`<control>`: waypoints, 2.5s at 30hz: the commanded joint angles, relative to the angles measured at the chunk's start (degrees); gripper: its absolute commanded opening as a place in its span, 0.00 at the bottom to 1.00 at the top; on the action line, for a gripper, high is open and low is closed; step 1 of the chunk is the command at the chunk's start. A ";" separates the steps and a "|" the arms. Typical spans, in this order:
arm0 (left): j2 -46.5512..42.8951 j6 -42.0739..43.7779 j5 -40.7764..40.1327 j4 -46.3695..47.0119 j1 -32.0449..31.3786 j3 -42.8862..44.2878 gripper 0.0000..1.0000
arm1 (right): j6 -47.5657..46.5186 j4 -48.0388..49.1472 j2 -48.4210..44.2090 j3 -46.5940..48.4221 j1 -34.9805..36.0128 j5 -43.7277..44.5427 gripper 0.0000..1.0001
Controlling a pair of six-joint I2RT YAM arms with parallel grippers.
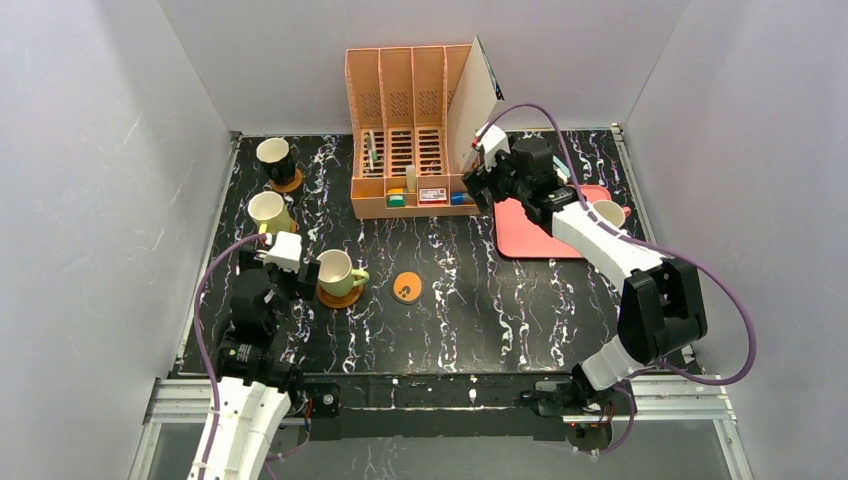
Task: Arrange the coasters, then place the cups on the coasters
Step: Move the cup to the tray.
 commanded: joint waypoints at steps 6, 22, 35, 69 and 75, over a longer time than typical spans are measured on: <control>0.39 1.44 4.79 -2.26 3.82 0.52 0.98 | 2.54 7.15 -2.51 -2.83 -1.33 1.40 0.98; 2.29 4.86 17.91 -6.50 13.19 1.42 0.98 | 6.26 2.01 -11.99 -3.31 -20.79 9.29 0.98; 1.51 5.83 19.64 -7.17 13.99 1.33 0.98 | 4.38 -14.28 -7.71 1.61 -45.48 -11.55 0.98; 2.13 5.04 17.03 -6.35 15.57 1.40 0.98 | -18.32 -34.59 4.36 5.29 -54.69 -32.16 0.98; 2.28 5.03 17.25 -6.31 15.57 1.34 0.98 | -16.73 -30.71 3.24 5.71 -54.16 -33.15 0.98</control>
